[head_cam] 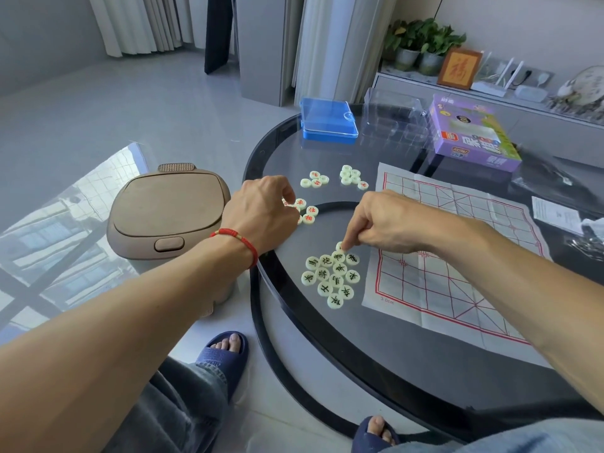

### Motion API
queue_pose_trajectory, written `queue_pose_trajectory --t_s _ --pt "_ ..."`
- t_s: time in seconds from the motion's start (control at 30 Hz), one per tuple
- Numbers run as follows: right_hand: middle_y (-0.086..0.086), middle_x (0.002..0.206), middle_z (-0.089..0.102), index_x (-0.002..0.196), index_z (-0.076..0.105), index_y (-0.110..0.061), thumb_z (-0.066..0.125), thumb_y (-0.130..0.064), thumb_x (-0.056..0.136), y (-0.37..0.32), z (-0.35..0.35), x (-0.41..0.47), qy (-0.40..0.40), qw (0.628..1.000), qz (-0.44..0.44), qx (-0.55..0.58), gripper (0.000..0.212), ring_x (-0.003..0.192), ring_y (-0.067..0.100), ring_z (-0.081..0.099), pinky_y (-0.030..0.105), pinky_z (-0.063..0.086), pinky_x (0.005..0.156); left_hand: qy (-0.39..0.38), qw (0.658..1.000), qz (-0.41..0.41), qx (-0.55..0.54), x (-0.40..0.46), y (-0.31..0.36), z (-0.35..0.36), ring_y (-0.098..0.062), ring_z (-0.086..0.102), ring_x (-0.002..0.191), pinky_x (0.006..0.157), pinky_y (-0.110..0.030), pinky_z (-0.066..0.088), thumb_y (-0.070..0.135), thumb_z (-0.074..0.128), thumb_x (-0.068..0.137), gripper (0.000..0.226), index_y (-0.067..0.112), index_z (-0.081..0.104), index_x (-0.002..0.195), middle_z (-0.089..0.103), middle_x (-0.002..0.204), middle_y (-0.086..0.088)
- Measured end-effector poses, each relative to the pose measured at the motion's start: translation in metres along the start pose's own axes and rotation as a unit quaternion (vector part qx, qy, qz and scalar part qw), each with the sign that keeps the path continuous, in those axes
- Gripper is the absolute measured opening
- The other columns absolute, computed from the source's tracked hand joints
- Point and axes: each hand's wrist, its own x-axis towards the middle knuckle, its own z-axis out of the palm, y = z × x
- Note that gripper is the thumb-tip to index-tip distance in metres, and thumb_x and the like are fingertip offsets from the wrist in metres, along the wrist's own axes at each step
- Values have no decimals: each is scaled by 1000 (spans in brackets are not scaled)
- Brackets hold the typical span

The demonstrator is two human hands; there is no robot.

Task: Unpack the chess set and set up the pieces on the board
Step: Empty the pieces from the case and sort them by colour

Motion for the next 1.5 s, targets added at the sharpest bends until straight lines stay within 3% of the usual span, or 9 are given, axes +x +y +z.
queue_pose_trajectory --t_s 0.13,0.27,0.4,0.67,0.97,1.03,1.13,1.3,1.5 --pt "-16 70 70 88 83 -33 55 -7 87 11 0 -1 77 996 23 35 39 67 8 62 27 52 64 4 1000 6 2 -1 5 1 -24 63 86 72 -34 53 22 60 82 18 24 68 98 69 95 -1" --pt "6 124 61 130 69 -28 50 -12 95 41 8 28 183 978 96 -17 43 118 28 56 39 49 96 12 1000 13 5 -2 8 2 -22 61 87 69 -30 47 21 59 85 18 23 68 101 69 97 0" --pt "10 130 42 150 46 -36 41 -18 101 52 18 47 133 982 129 -43 53 131 32 39 46 41 105 12 1000 6 3 -1 7 2 -21 61 84 66 -30 44 20 59 85 18 22 68 101 68 94 0" --pt "-6 105 54 112 79 -34 50 -12 96 29 14 34 169 986 7 -5 39 107 19 56 30 45 88 -3 1000 -9 7 4 -4 -4 -20 59 89 68 -29 45 12 62 80 25 23 69 101 65 100 -2" --pt "-11 102 51 129 70 -36 48 -15 99 3 29 33 136 986 -101 3 43 103 9 50 27 42 92 -96 995 11 39 1 -7 3 -28 39 120 85 -29 31 28 71 82 56 26 51 134 49 127 -10" --pt "-7 109 60 130 70 -33 48 -14 99 2 28 35 141 984 -105 22 43 107 11 54 25 41 92 -99 994 7 35 2 -10 4 -28 40 120 84 -30 34 28 71 84 57 25 48 137 49 127 -11" --pt "3 121 67 134 66 -29 45 -13 99 7 25 50 190 979 -66 41 44 112 26 62 39 50 99 -97 995 9 29 5 -14 5 -29 43 120 84 -30 36 27 72 86 56 24 47 137 50 128 -11" --pt "3 124 48 156 34 -35 39 -14 101 0 22 71 105 994 -4 -15 60 115 29 52 43 47 92 -84 996 8 21 9 -17 6 -26 48 118 82 -27 36 25 75 86 55 23 50 136 51 130 -9" --pt "5 133 57 135 66 -26 47 -12 98 1 22 66 139 990 -15 -11 44 126 27 54 38 46 103 -66 998 10 15 10 -18 6 -23 52 112 78 -25 38 27 77 85 55 21 53 134 53 130 -8"
